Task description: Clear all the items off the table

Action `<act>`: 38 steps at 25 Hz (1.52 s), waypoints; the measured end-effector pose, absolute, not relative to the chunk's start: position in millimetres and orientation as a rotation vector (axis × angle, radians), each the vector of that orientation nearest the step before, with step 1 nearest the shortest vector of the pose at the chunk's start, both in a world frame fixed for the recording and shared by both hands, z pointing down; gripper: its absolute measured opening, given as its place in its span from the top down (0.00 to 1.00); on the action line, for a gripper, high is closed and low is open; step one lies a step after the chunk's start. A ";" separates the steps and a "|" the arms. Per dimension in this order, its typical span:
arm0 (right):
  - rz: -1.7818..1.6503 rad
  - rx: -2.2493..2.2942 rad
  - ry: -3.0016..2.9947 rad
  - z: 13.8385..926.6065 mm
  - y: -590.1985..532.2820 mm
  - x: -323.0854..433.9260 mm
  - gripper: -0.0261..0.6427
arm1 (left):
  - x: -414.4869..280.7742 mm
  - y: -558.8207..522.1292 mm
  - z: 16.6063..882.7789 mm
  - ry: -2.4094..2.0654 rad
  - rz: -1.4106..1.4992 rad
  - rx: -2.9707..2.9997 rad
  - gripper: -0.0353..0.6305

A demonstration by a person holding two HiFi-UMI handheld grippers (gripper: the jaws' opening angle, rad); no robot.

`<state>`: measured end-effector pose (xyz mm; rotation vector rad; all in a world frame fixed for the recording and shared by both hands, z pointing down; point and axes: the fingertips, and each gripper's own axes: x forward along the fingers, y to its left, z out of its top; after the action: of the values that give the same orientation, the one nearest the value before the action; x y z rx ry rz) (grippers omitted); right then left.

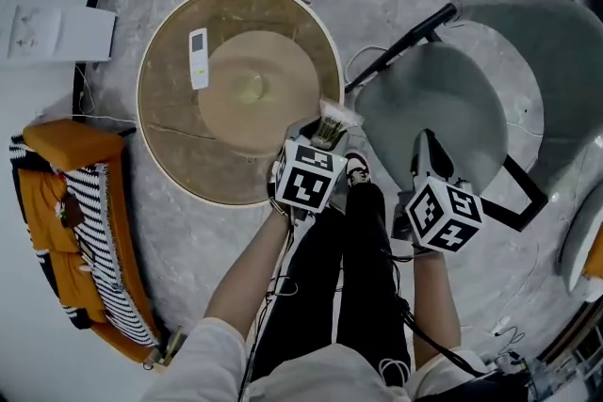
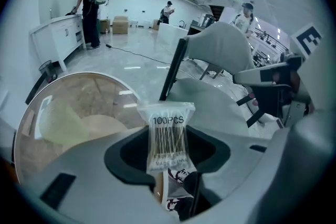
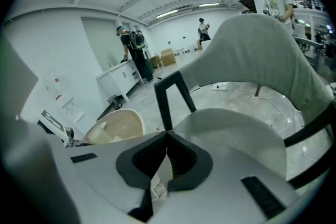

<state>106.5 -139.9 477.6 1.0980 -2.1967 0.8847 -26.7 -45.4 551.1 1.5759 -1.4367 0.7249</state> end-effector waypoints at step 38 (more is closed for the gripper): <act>0.992 1.366 -2.015 503.7 -196.7 250.9 0.92 | 112.7 -182.9 597.8 -1.217 0.681 1.704 0.46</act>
<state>250.9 -196.7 503.7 1.3657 -2.0154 0.9918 112.7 -182.9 597.8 1.7036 -1.2167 0.6815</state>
